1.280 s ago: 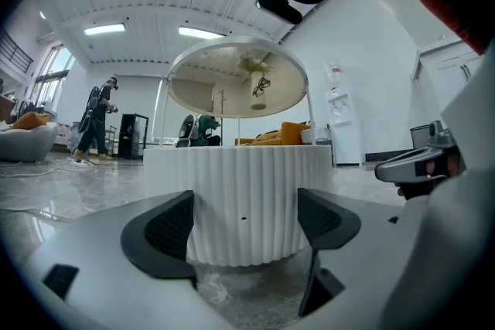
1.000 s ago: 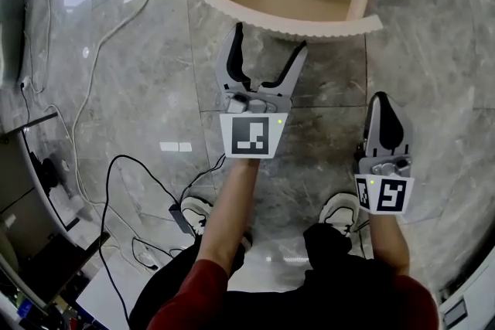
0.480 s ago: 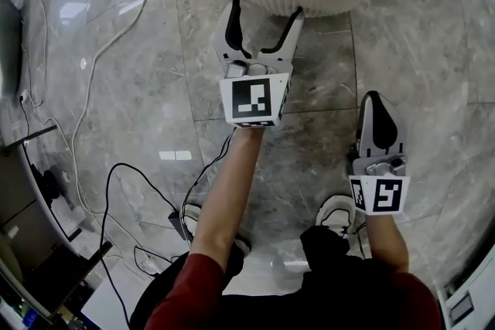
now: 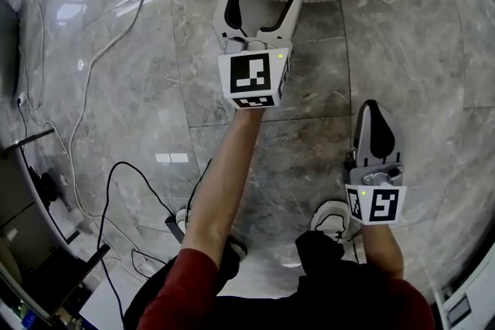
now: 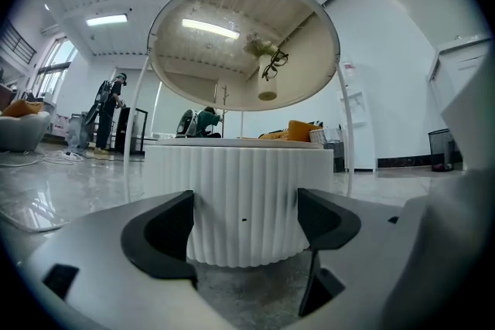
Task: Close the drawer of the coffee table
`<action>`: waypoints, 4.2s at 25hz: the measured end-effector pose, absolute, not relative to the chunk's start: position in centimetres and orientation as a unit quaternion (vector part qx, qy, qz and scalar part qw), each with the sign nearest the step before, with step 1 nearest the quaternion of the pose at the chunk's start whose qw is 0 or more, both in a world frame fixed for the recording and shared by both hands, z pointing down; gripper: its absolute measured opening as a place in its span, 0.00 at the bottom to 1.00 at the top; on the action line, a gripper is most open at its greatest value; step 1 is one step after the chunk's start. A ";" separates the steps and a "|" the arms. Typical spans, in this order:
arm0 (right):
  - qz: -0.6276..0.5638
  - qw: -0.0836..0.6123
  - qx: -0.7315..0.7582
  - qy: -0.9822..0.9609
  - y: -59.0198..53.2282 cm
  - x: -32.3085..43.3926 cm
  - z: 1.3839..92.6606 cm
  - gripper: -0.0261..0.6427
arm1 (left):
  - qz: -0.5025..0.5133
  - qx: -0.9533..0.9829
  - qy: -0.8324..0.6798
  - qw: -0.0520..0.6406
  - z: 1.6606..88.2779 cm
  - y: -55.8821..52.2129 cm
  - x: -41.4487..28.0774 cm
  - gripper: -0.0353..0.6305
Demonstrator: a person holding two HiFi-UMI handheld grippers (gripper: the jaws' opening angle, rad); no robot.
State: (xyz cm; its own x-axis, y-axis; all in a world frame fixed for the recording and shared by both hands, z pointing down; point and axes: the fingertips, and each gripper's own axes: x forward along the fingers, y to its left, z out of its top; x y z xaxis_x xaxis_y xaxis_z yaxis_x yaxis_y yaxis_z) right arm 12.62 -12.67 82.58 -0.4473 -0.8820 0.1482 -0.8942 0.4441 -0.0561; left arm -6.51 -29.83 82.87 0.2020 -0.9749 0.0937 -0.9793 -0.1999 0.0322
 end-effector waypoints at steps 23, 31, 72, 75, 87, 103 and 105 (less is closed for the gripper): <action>0.075 0.055 0.530 -0.843 -11.8 14.1 83.2 0.08 | 0.017 0.780 -0.623 0.059 82.7 -33.0 -6.1 0.68; 0.073 0.060 0.523 -0.847 -11.4 13.7 83.2 0.08 | 0.010 0.766 -0.638 0.078 83.5 -31.2 -7.4 0.68; 0.077 0.044 0.497 -0.863 -10.9 11.6 83.0 0.08 | 0.080 0.790 -0.607 0.014 83.9 -7.5 -1.2 0.68; 0.077 0.042 0.492 -0.866 -10.8 11.3 82.9 0.08 | 0.081 0.788 -0.611 0.019 84.0 -7.4 -1.5 0.68; 0.080 0.044 0.491 -0.866 -10.2 10.9 83.0 0.08 | 0.077 0.793 -0.605 0.019 83.4 -6.9 -1.5 0.07; -0.001 0.060 0.514 -0.856 -12.4 8.8 72.0 0.08 | 0.097 0.830 -0.549 -0.024 72.2 -9.2 -5.9 0.07; 0.004 0.068 0.515 -0.854 -12.1 8.0 66.7 0.08 | 0.100 0.825 -0.555 -0.020 66.9 -9.1 -7.6 0.07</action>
State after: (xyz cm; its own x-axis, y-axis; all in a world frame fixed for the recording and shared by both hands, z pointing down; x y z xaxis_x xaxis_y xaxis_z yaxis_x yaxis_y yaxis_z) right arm 8.04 -12.07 66.70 -0.4593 -0.8800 0.1210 -0.8812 0.4685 0.0626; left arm -7.64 -9.11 66.87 0.3634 -0.9205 0.1436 -0.9127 -0.3827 -0.1435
